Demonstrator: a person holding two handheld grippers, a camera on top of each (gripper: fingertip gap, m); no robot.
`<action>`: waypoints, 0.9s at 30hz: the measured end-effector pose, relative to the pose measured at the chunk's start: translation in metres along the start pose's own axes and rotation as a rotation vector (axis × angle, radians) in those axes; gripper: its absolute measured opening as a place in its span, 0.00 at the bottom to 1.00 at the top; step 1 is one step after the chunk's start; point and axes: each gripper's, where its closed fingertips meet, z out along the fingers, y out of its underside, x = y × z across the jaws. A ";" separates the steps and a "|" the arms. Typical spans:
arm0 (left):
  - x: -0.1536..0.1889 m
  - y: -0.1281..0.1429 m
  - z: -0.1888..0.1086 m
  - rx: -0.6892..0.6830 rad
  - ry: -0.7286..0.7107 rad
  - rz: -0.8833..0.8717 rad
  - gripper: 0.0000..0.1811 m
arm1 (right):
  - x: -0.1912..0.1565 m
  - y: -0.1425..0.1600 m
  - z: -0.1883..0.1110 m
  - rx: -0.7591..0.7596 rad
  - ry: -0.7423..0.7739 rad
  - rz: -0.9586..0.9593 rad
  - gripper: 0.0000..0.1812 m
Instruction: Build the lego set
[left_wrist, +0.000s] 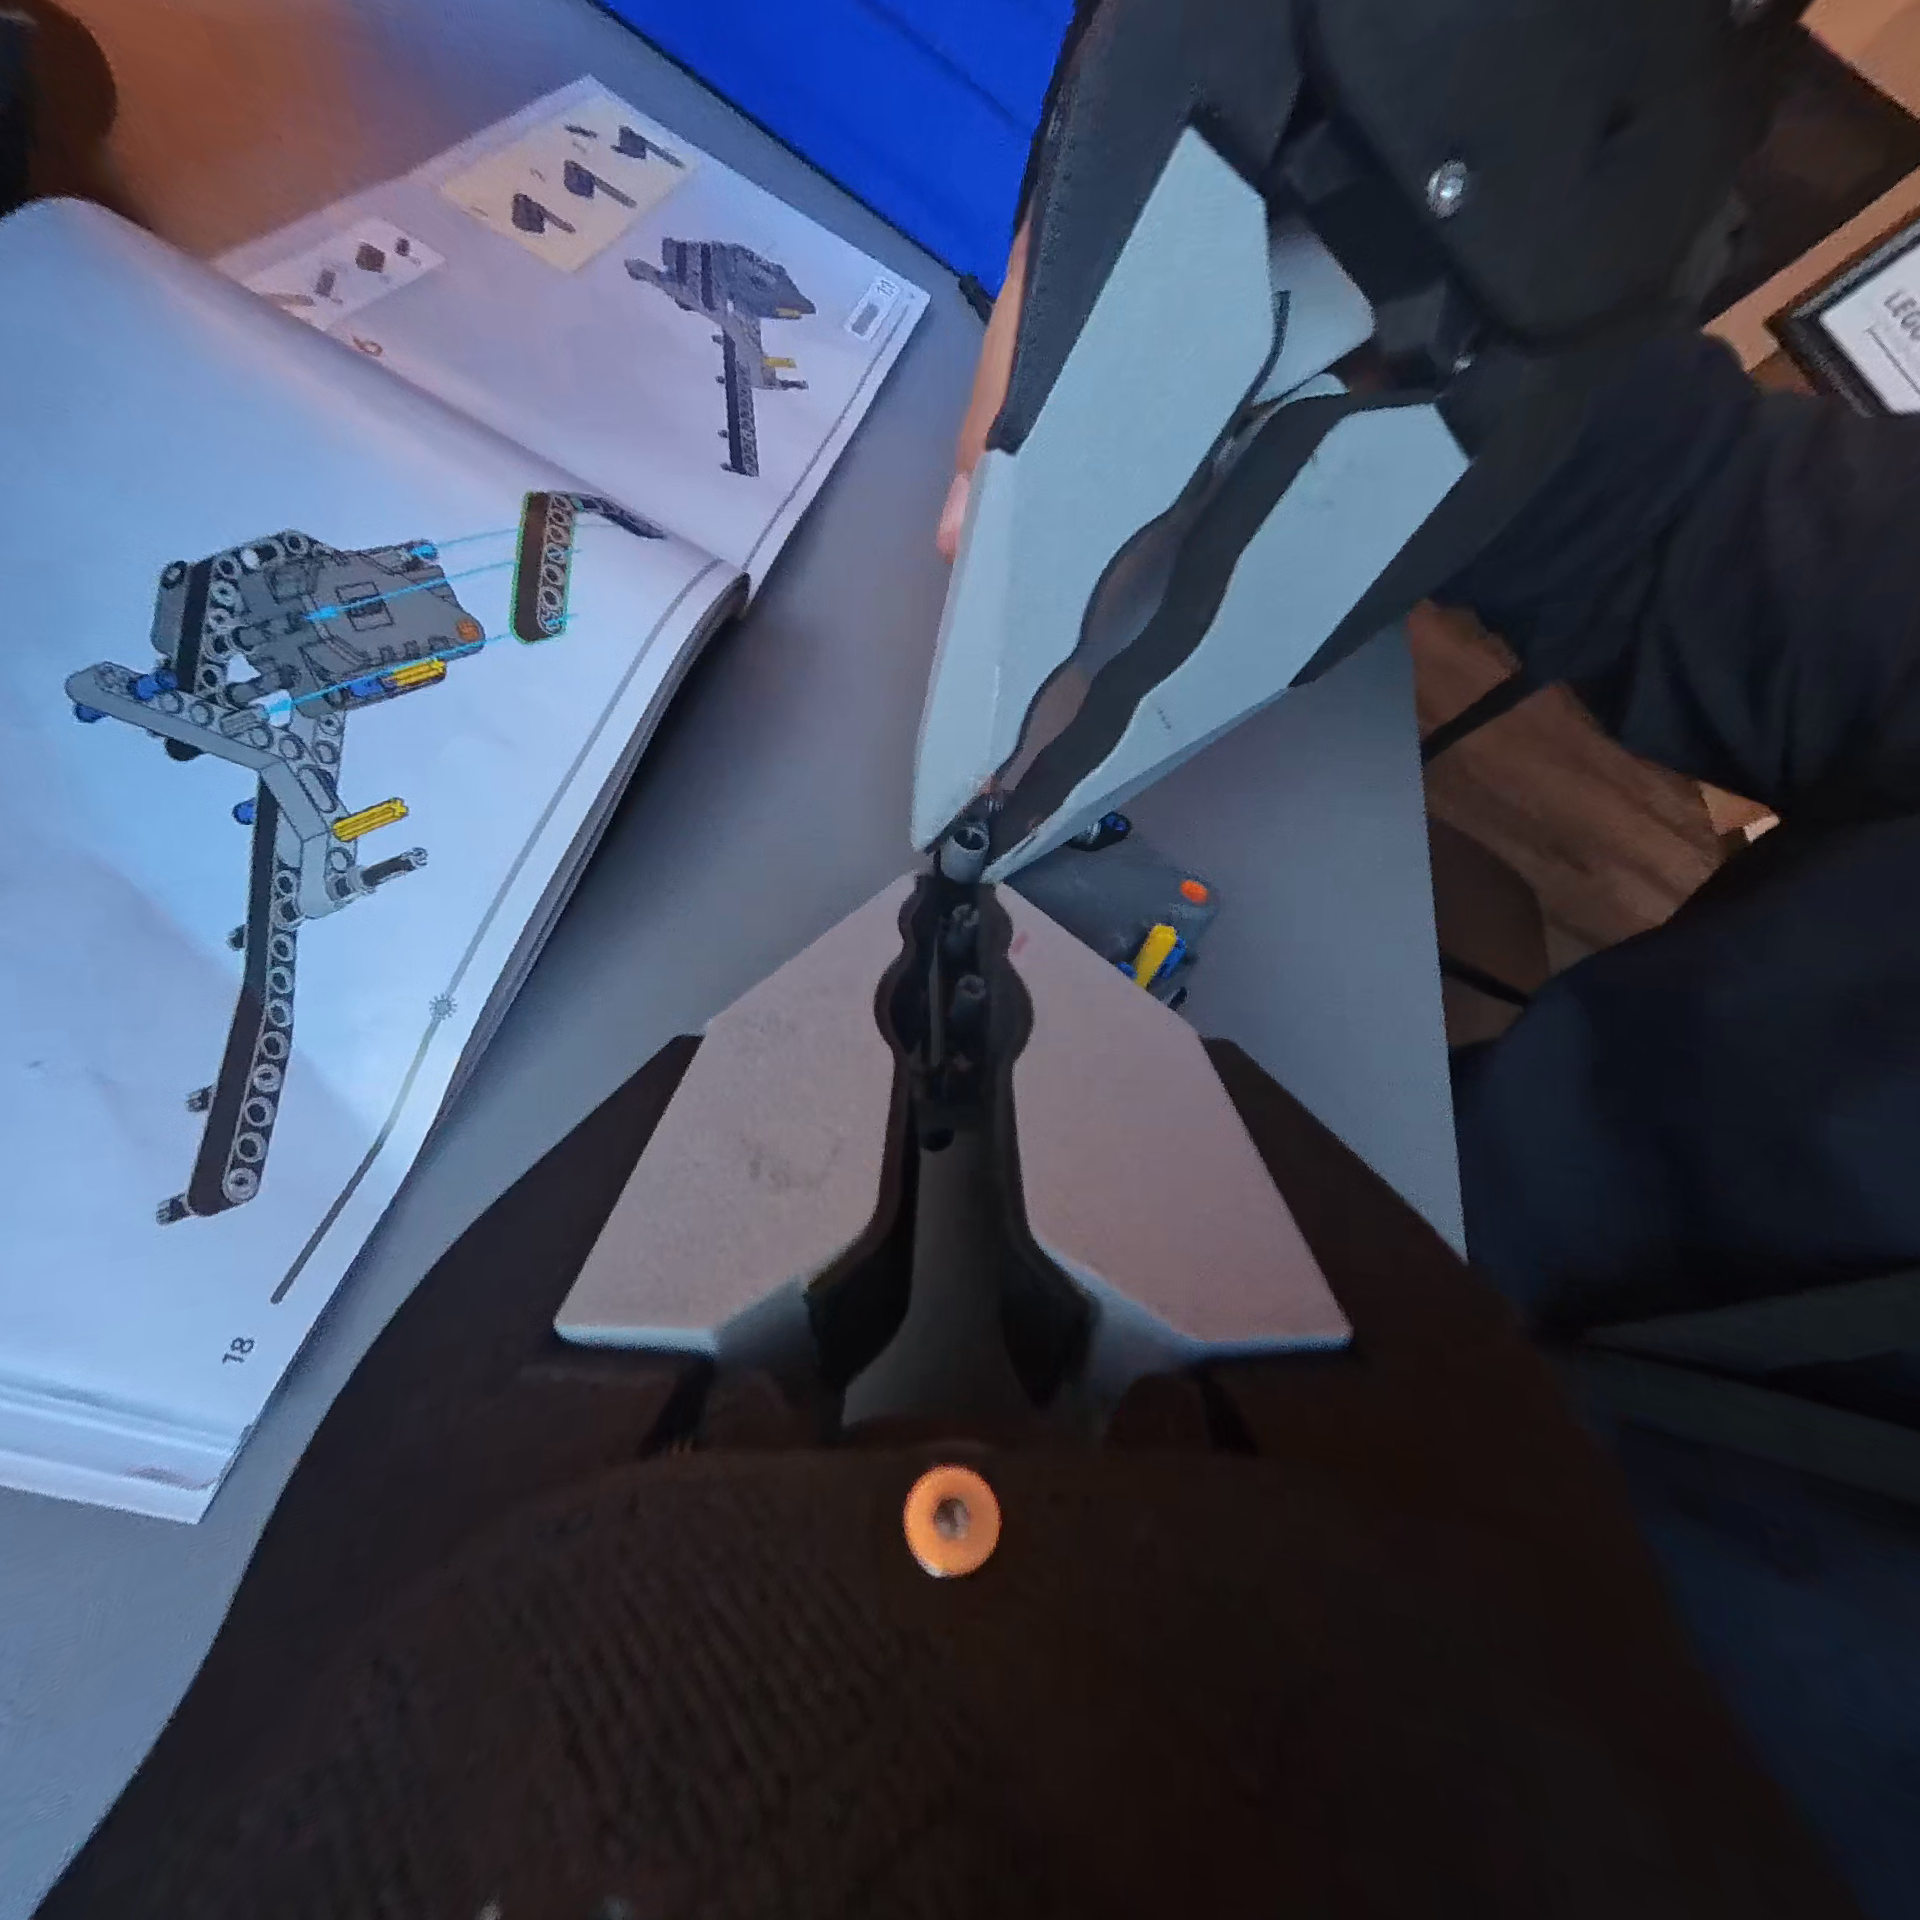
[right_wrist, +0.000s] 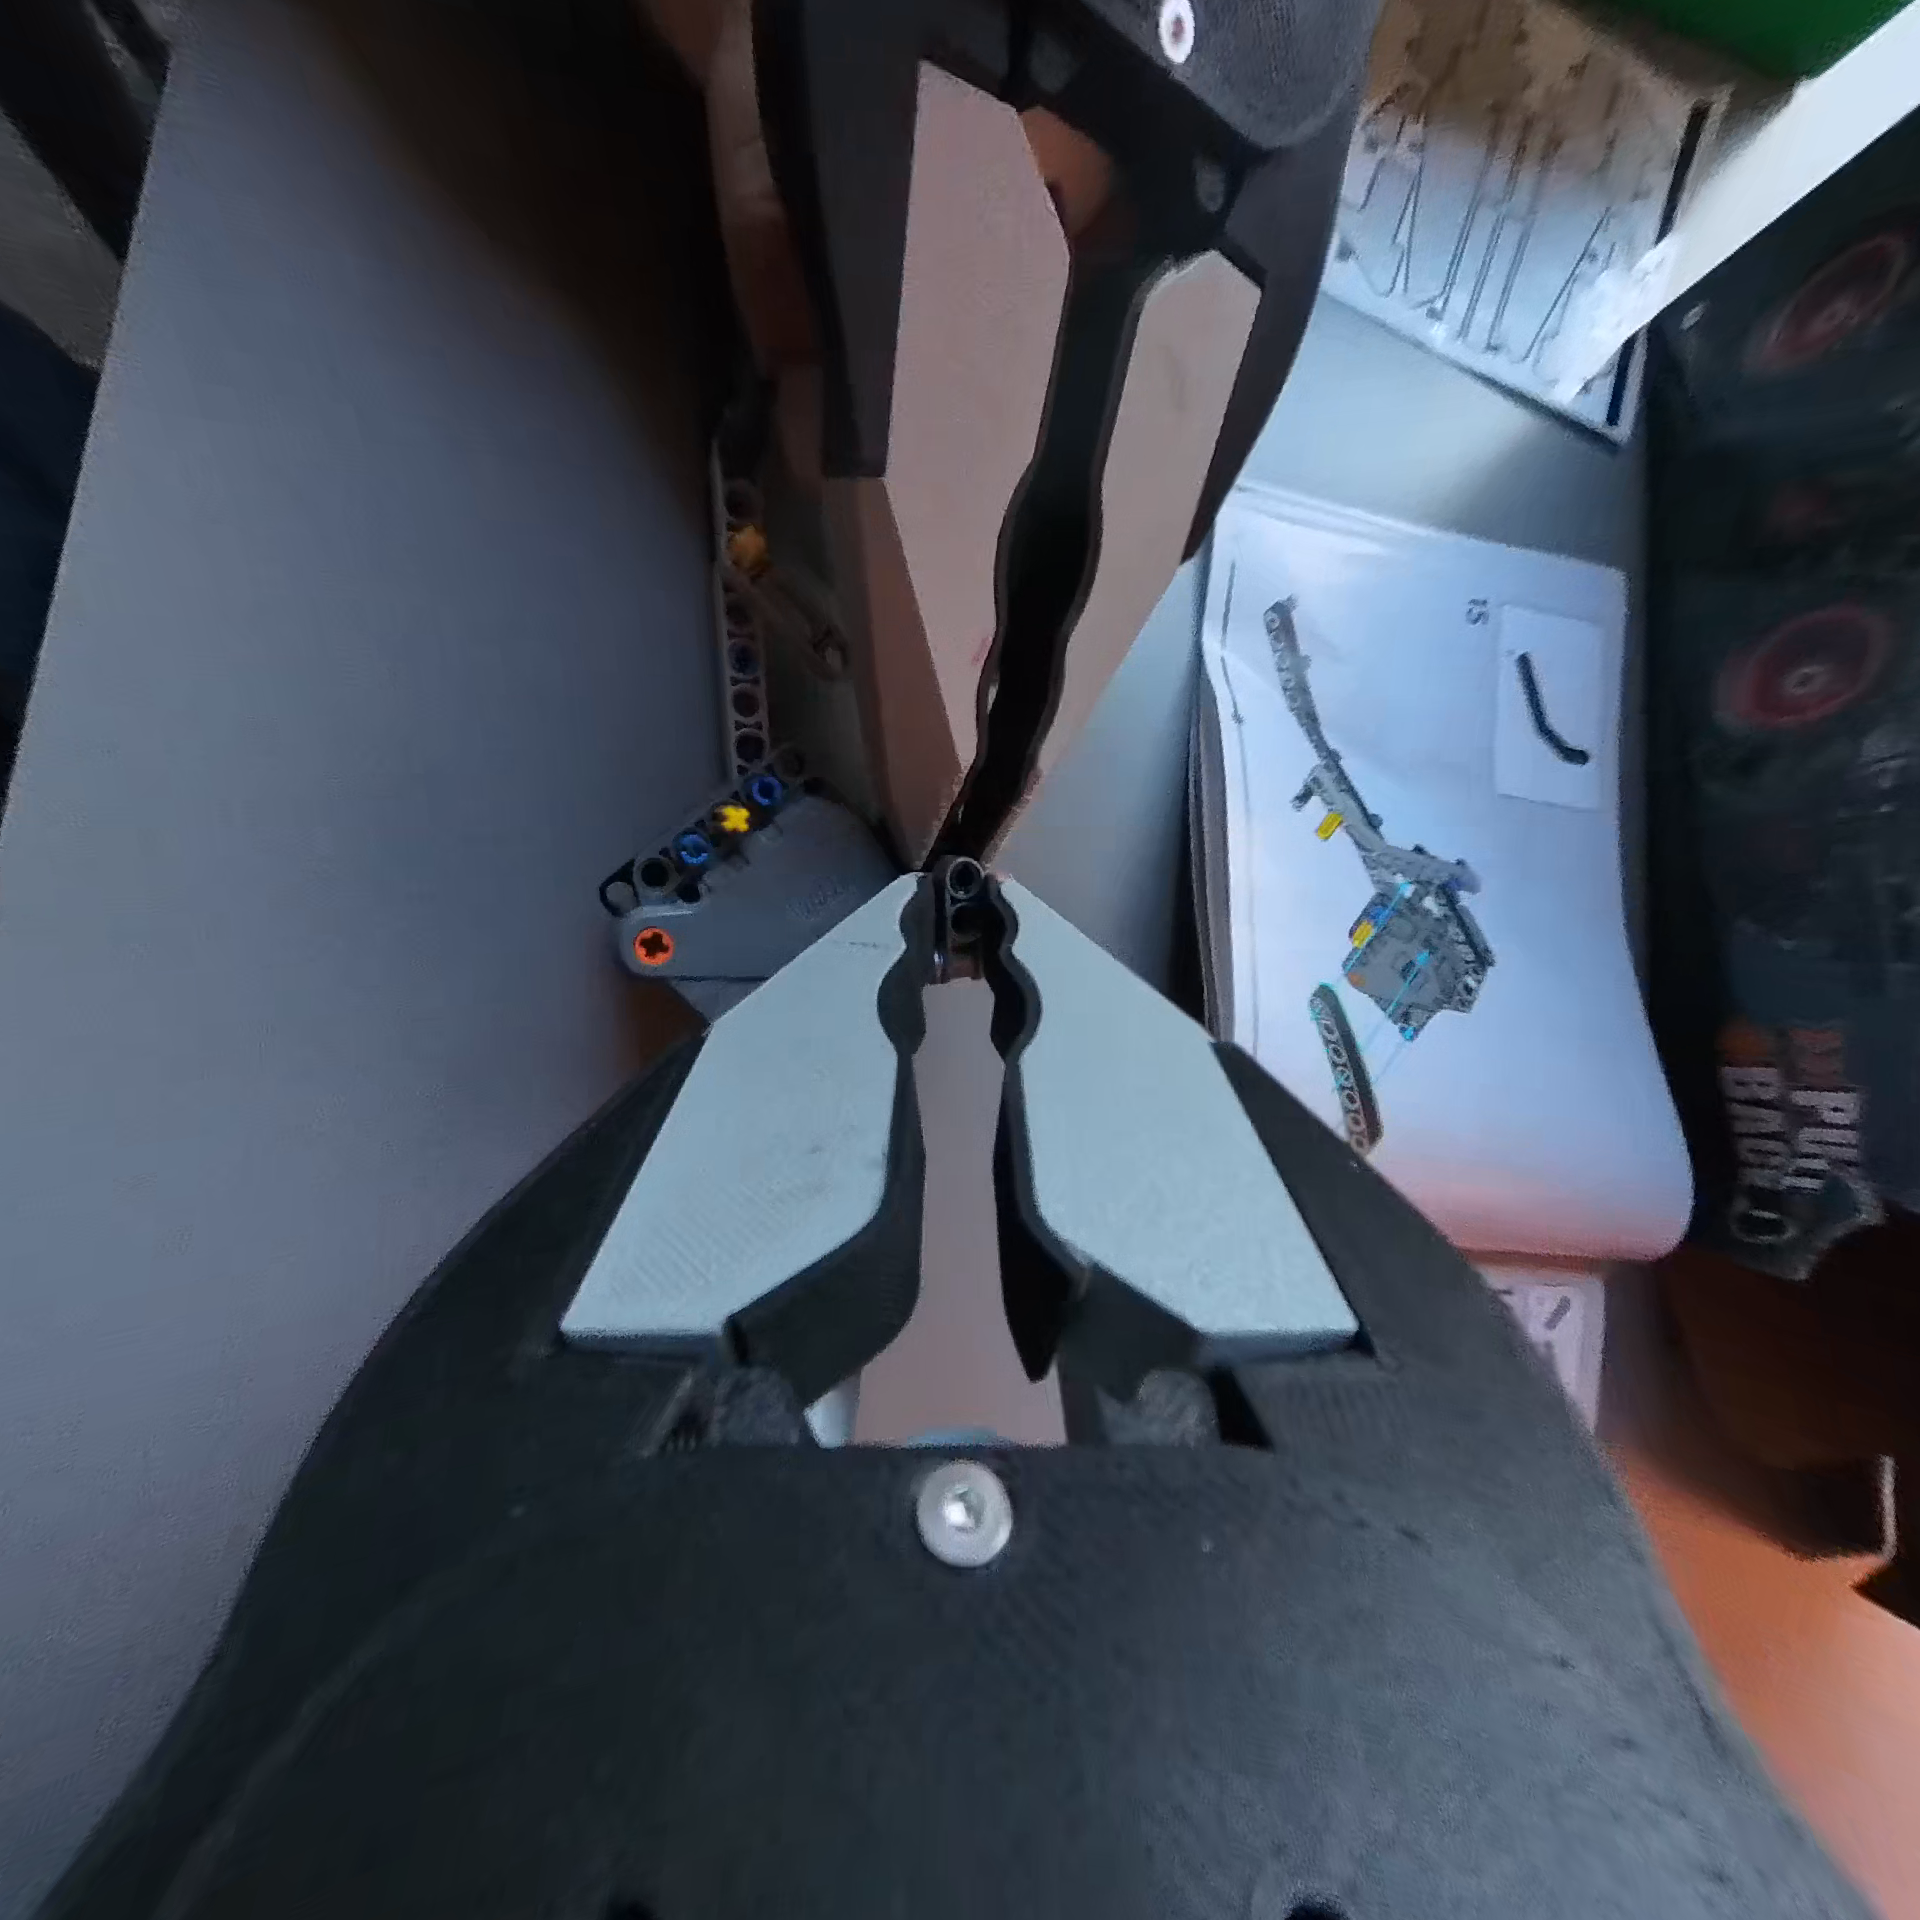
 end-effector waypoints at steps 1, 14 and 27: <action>0.000 0.001 0.000 -0.003 0.002 0.004 0.02 | 0.001 -0.001 0.000 0.018 0.023 0.002 0.03; -0.008 -0.019 -0.016 0.168 0.062 -0.146 0.03 | 0.027 -0.022 -0.015 0.588 -0.048 0.540 0.02; -0.001 -0.030 -0.021 0.260 0.161 -0.209 0.03 | 0.032 -0.032 -0.029 0.780 -0.245 0.697 0.02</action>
